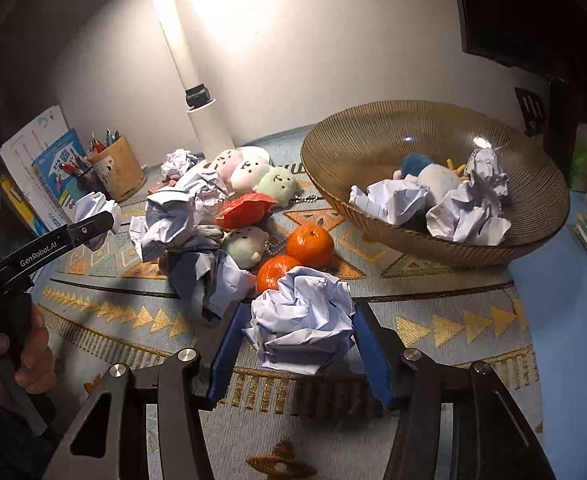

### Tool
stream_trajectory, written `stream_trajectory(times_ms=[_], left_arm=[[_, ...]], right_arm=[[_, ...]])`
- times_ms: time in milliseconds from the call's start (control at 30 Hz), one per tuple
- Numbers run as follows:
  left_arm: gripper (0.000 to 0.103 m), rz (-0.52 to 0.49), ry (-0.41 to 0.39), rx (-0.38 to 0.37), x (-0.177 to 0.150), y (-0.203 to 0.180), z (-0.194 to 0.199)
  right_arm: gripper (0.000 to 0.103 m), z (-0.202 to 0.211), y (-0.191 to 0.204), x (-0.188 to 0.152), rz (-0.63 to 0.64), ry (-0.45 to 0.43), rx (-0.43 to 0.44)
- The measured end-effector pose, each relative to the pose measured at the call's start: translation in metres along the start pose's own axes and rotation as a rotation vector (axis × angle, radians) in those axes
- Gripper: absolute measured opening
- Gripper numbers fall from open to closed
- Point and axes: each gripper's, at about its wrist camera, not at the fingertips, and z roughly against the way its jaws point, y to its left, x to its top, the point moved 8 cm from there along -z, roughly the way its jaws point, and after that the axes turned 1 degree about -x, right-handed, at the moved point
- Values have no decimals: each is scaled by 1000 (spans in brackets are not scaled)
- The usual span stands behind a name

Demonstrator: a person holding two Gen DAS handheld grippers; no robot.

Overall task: Organize objects
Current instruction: 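Carry both paper balls over the glass bowl with both tools, then move left tool toward the pink plush while right tool approaches a paper ball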

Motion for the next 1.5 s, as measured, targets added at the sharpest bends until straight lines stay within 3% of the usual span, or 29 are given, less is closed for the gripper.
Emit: stream_trajectory(times_ms=[200, 333, 567, 600, 633, 700, 733, 1000, 1333, 1500], left_arm=[[54, -83, -33, -193, 42, -111, 17], [54, -162, -28, -228, 55, -177, -7], [55, -198, 71, -273, 40, -236, -68], [58, -207, 72, -277, 38, -240, -74], [61, -215, 70, -281, 36, -245, -79], [73, -212, 90, -272, 32, -245, -88], [73, -202, 106, -282, 29, -245, -92], [73, -197, 88, -277, 10, -220, -60], [73, -106, -38, -221, 20, -147, 17], [74, -67, -78, -111, 18, -86, 38]], right_arm=[[54, 58, -54, 63, -55, -174, -96], [54, 71, -105, 100, -151, -238, -163], [55, 42, -157, 121, -212, -175, -230], [57, 38, -162, 120, -226, -167, -232], [67, 33, -167, 121, -239, -161, -225], [84, 22, -176, 120, -257, -146, -228], [85, 18, -180, 119, -262, -138, -233], [85, 21, -172, 97, -257, -116, -195], [85, 31, -85, 77, -149, -111, -111], [85, 29, -33, 66, -58, -116, -67]])
